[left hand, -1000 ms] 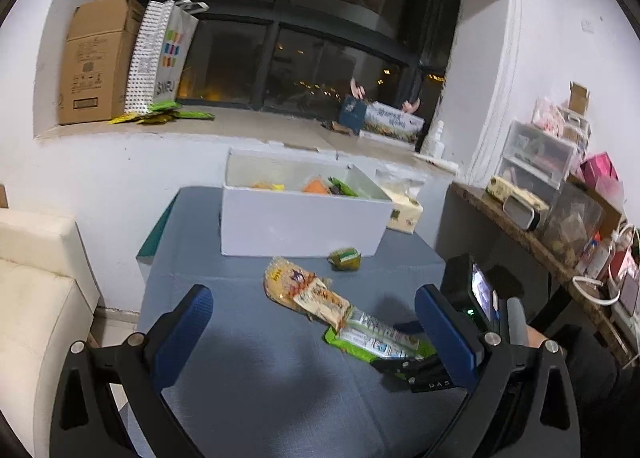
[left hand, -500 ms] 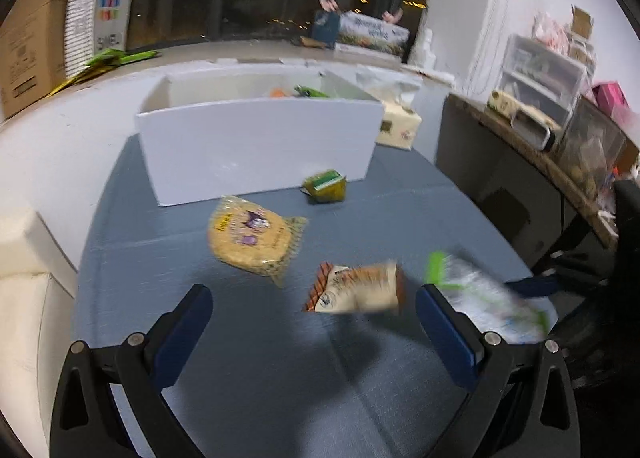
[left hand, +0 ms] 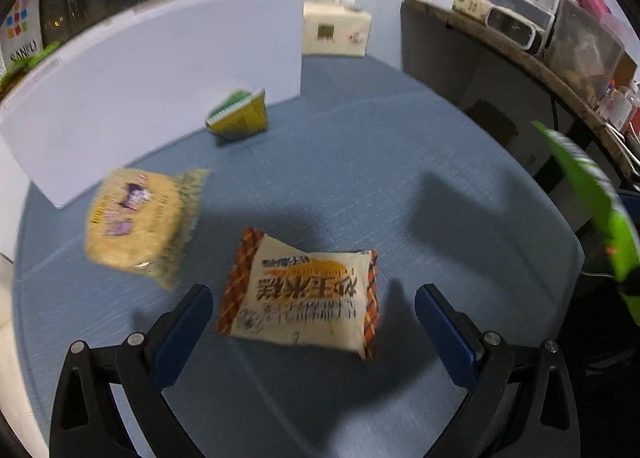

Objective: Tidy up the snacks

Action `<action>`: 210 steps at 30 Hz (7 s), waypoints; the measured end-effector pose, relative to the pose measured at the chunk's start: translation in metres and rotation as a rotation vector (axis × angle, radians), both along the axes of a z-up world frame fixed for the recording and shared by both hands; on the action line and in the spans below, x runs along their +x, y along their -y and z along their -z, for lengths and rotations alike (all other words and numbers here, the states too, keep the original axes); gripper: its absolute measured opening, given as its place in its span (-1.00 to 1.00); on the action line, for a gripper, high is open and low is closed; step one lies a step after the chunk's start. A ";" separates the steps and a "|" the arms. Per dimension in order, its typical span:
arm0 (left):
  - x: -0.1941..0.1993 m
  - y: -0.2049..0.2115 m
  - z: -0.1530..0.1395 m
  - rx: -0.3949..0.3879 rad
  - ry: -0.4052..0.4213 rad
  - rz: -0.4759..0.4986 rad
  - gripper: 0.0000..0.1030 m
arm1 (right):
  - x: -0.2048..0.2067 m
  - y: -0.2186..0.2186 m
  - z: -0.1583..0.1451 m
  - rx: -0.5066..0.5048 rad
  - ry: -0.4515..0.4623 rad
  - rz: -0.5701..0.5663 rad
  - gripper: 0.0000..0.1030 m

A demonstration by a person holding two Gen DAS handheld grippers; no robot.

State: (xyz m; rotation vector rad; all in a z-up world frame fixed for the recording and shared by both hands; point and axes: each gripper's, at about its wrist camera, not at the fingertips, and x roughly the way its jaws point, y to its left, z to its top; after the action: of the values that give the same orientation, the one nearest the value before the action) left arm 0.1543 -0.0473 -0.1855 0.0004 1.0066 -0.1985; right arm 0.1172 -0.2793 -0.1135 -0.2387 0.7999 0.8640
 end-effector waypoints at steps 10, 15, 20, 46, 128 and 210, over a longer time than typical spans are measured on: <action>-0.020 -0.020 -0.020 -0.081 0.107 -0.039 0.25 | 0.001 0.007 0.000 0.046 -0.014 0.024 0.18; -0.061 -0.038 -0.068 -0.130 0.258 -0.066 0.25 | 0.009 0.006 -0.005 0.093 -0.012 0.052 0.18; -0.077 -0.078 -0.121 -0.217 0.427 -0.128 0.25 | 0.038 -0.006 -0.020 0.176 -0.017 0.093 0.18; 0.159 -0.198 -0.152 -0.175 0.360 -0.303 1.00 | 0.284 -0.223 -0.091 0.241 -0.139 0.245 0.79; -0.010 -0.089 -0.041 -0.042 0.174 -0.094 1.00 | 0.110 -0.139 0.007 0.121 -0.039 0.148 0.00; 0.040 -0.150 -0.194 -0.009 0.517 -0.382 1.00 | 0.197 -0.196 -0.124 0.084 0.297 0.244 1.00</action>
State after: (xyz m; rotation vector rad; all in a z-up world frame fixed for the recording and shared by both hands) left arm 0.1947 0.1024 0.0082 -0.1417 0.4755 0.1443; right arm 0.3146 -0.0829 0.0110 -0.1851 0.5015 0.6126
